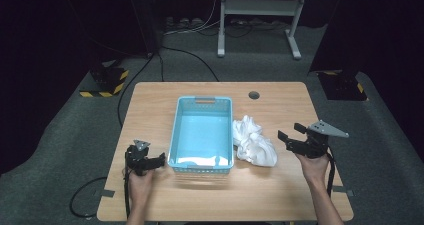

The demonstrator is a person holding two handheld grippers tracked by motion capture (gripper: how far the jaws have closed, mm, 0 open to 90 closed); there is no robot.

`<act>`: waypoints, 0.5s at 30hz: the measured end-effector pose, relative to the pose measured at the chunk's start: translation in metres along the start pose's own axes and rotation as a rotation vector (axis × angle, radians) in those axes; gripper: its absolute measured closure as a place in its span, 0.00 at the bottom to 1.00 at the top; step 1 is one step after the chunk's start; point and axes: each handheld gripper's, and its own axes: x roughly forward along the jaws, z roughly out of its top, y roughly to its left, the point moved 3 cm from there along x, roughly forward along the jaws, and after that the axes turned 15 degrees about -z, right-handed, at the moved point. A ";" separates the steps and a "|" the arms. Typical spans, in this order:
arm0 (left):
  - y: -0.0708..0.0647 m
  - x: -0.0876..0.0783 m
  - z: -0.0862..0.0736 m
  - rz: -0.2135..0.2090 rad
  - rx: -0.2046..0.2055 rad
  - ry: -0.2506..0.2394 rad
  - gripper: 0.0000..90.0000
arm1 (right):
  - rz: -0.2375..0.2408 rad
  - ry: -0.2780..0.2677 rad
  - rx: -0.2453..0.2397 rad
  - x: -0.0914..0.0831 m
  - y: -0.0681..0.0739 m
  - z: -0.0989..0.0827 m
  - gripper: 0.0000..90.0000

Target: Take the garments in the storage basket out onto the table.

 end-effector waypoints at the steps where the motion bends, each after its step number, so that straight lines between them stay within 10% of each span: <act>1: 0.000 0.000 0.000 0.000 0.000 0.000 0.07 | 0.000 0.000 0.000 0.000 0.000 0.000 0.24; 15: 0.000 0.000 0.000 0.001 -0.001 0.000 0.07 | -0.022 -0.011 0.016 -0.008 -0.012 -0.004 0.24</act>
